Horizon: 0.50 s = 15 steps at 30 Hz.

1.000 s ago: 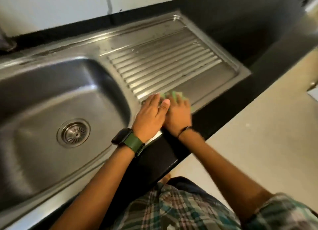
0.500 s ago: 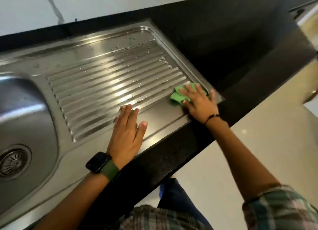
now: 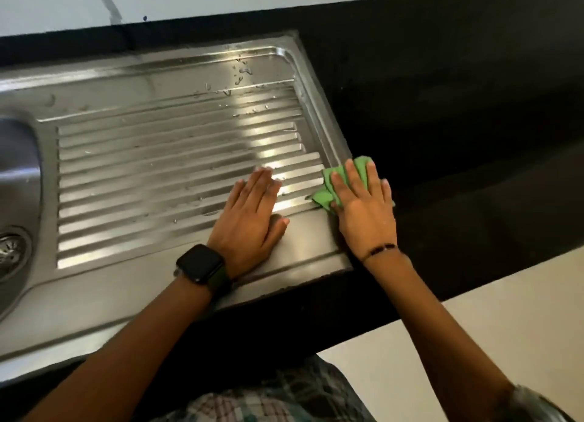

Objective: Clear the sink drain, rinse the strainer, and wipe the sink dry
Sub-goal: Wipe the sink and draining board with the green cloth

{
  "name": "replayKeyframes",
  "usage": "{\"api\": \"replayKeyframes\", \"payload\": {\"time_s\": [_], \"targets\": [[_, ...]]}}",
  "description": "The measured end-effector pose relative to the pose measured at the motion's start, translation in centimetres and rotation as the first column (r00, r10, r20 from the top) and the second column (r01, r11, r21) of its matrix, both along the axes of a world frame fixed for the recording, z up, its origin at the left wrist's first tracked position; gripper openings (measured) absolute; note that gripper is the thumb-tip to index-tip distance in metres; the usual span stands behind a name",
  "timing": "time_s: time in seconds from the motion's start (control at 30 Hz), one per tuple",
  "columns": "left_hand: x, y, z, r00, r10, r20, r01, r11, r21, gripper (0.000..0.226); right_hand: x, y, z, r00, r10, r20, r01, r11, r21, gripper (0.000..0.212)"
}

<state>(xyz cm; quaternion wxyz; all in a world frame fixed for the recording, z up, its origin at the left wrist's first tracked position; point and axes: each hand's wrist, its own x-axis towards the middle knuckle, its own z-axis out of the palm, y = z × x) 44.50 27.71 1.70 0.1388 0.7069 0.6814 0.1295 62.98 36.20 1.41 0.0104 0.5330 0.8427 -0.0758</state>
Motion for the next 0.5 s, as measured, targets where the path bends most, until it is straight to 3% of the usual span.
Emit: {"api": "replayKeyframes", "payload": {"time_s": [0.13,0.3,0.5], "targets": [[1.1,3.1,-0.3,0.998,0.023,-0.057,-0.022,1.000,0.020,0.064,-3.2,6.4,0.1,0.995,0.101,0.010,-0.102,0.994,0.028,0.048],[1.1,3.7,-1.4,0.991,0.079,-0.104,-0.081,0.997,-0.013,0.063,-8.9,13.2,1.3,0.993,0.114,-0.016,-0.114,0.993,-0.035,0.042],[-0.5,2.5,-1.1,0.984,0.139,-0.110,-0.141,0.990,-0.012,0.063,-7.5,9.7,1.5,0.994,0.081,-0.074,-0.082,0.996,-0.017,0.043]]}}
